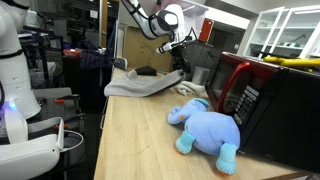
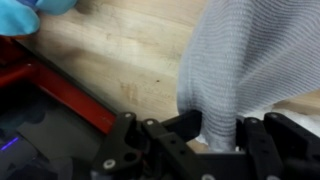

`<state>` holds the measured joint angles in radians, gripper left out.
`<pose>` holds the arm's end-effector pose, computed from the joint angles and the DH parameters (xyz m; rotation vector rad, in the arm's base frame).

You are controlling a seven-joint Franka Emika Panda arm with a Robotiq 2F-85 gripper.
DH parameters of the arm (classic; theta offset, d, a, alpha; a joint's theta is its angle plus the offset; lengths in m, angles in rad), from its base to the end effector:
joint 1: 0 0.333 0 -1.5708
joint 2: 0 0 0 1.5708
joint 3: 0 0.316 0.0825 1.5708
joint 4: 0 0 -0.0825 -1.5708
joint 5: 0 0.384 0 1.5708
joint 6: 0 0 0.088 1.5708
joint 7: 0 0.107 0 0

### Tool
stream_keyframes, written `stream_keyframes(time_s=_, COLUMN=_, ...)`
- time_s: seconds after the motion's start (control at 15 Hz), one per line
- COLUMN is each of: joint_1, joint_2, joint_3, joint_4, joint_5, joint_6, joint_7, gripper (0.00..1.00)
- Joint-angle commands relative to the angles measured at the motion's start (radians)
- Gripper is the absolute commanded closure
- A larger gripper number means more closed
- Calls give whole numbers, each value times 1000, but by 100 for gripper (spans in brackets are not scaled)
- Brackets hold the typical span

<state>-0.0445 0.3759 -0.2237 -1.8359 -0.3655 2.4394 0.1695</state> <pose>0.6389 -0.1641 0.3545 2.7614 -0.2201 0.2926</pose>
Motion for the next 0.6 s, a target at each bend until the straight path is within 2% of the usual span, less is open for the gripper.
stream_keyframes(time_s=0.0, joint_1=3, joint_2=55, joint_3=-43, joint_4=61, joint_5=-85, joint_6=43, joint_7=63, gripper=100)
stream_keyframes(time_s=0.27, joint_1=5, joint_2=97, joint_3=-105, joint_4=90, joint_5=-173, joint_6=69, joint_7=129, gripper=100)
stream_keyframes(time_s=0.33, joint_1=6, joint_2=102, joint_3=-118, joint_4=93, joint_5=-183, joint_6=66, joint_7=148, gripper=75)
stream_keyframes(time_s=0.4, joint_1=7, joint_2=105, joint_3=-127, joint_4=95, joint_5=-190, joint_6=67, joint_7=164, gripper=74)
stream_keyframes(time_s=0.53, joint_1=8, joint_2=89, joint_3=-132, joint_4=83, joint_5=-183, joint_6=62, joint_7=181, gripper=60)
